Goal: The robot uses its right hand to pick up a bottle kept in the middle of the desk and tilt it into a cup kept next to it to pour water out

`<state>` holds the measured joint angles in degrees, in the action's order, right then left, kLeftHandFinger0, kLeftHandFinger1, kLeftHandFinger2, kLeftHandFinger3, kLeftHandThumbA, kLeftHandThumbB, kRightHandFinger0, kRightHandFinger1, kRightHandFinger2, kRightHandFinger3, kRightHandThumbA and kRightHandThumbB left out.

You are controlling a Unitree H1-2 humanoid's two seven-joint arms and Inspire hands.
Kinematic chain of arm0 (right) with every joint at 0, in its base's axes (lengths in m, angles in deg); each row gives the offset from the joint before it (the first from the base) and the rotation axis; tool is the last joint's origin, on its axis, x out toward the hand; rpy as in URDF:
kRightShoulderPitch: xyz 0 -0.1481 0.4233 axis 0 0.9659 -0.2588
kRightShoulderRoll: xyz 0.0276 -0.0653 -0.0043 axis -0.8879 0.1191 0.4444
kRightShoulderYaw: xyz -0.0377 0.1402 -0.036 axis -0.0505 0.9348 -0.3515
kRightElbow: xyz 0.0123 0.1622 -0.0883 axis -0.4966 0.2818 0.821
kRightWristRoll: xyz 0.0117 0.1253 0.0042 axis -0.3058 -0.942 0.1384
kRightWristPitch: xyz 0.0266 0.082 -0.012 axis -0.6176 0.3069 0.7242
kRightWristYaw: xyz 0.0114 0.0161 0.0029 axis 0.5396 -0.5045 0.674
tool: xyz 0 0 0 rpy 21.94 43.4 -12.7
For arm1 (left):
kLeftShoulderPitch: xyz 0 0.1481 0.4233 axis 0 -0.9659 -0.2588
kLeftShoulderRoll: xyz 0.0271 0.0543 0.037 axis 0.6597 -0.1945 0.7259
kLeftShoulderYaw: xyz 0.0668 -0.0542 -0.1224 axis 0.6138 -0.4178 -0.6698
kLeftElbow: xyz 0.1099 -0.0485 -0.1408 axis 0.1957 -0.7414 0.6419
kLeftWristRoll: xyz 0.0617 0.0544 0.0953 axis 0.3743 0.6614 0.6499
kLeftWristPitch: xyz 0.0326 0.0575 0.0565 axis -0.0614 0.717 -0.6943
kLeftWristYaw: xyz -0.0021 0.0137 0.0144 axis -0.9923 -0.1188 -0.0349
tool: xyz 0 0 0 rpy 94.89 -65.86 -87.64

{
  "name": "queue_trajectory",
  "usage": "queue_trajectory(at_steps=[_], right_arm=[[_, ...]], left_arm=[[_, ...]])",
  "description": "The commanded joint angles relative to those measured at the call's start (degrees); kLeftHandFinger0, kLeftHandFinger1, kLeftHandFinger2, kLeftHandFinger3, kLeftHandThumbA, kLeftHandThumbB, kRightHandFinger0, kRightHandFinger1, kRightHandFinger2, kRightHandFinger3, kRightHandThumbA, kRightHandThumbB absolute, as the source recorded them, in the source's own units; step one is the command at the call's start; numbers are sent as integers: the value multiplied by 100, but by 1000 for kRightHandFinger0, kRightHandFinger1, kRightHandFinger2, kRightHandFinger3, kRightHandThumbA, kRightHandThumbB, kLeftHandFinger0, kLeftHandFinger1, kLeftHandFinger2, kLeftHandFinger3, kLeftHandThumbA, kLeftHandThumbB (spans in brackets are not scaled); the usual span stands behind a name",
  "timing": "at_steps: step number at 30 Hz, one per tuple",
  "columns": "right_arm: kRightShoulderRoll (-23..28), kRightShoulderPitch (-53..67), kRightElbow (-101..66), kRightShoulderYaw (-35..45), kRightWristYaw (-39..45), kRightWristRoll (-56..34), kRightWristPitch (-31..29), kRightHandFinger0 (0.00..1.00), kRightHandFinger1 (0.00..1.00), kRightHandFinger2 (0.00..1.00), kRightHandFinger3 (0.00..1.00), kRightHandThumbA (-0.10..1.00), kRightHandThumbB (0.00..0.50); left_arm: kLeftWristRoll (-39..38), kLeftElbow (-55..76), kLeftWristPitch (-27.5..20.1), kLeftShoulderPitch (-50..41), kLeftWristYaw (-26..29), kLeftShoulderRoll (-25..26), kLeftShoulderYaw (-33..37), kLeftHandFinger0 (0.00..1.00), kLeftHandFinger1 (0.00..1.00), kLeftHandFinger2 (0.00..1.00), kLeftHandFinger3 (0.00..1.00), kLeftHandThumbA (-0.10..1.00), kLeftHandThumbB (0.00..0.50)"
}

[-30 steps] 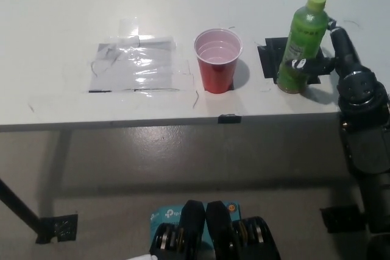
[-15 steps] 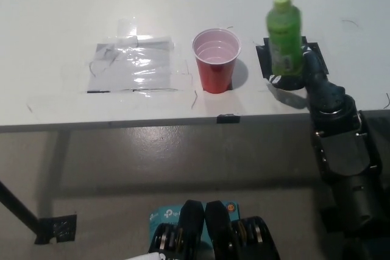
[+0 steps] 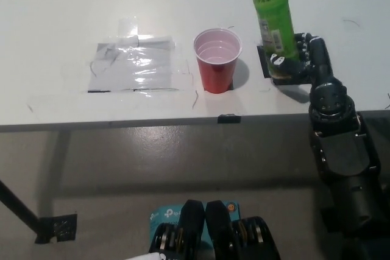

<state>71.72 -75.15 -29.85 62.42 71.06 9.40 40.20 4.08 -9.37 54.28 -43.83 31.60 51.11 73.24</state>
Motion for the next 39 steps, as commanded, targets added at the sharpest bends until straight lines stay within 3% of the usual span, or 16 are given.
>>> queue_trajectory(at_steps=[1,14,21,23,29,32,36,37,39], right_arm=[[272,-356,-255,-151,-662,146,-1116,0,0,0,310,-100,0],[395,-251,-212,-471,-1094,364,-1423,0,0,0,260,-100,0],[1030,-86,-438,-1518,-989,1262,-1551,0,0,0,235,-100,13],[1423,-32,-445,-1948,-1001,1645,-1892,0,0,0,211,-100,53],[2217,29,-567,-2718,-892,2181,-2196,0,0,28,325,-100,101],[2365,6,-529,-2826,-929,2183,-2344,0,0,31,289,-100,51],[2563,-2,-548,-2855,-955,2313,-2351,0,0,15,336,-100,82],[2600,-11,-537,-2856,-953,2326,-2399,0,0,20,335,-100,61],[2683,-34,-552,-2850,-937,2365,-2458,0,0,38,342,-100,72]], left_arm=[[-25,41,53,107,-142,64,-13,1000,1000,1000,1000,511,500],[-48,52,86,80,-101,49,-16,1000,1000,1000,1000,493,500],[4,49,64,105,-139,67,6,1000,1000,1000,1000,509,500],[28,35,46,104,-130,78,3,1000,1000,1000,1000,510,500],[-32,22,85,86,-135,52,-48,1000,1000,1000,1000,477,500],[-44,9,86,100,-174,102,-82,1000,1000,1000,1000,480,500],[-67,28,86,46,-139,89,-122,1000,1000,1000,1000,463,500],[-73,25,85,45,-149,88,-123,1000,1000,1000,1000,464,500],[-41,33,85,48,-157,90,-118,1000,1000,1000,1000,473,500]])
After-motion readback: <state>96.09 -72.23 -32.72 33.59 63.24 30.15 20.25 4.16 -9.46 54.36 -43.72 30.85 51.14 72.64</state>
